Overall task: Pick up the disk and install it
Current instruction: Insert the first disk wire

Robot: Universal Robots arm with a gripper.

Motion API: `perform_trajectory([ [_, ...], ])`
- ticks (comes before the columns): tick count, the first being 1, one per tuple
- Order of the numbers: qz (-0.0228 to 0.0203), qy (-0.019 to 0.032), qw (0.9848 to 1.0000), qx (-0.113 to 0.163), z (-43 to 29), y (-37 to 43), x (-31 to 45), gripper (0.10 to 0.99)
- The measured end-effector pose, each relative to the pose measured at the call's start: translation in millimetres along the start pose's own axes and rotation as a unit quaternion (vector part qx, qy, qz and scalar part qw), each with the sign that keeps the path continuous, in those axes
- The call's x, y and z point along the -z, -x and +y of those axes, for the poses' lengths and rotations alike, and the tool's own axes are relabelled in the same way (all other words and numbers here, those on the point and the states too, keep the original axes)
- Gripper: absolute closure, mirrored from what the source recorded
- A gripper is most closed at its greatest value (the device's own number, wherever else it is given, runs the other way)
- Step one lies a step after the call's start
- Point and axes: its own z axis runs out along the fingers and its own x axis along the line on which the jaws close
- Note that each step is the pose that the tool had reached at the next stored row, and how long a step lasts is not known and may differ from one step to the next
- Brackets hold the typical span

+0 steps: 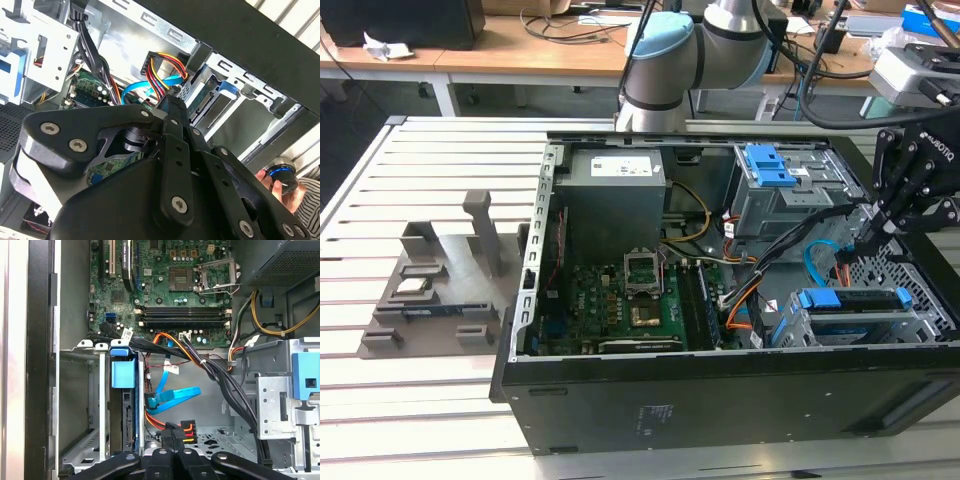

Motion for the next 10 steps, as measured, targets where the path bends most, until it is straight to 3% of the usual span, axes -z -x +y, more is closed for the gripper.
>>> perform_trajectory([
  [2,0.0,0.0,1.0,0.0,0.0,0.0,0.0,0.973],
  [5,0.0001,0.0,1.0,0.0,0.0,0.0,0.0,0.792],
  [6,0.0001,0.0,1.0,0.0,0.0,0.0,0.0,0.792],
  [8,0.0003,0.0,1.0,0.0,0.0,0.0,-0.1,0.667],
  [9,0.0012,0.0,1.0,0.0,0.0,0.1,-0.7,0.667],
  [10,0.0051,-0.0001,1.0,0.0,-0.1,0.1,-1.7,0.667],
])
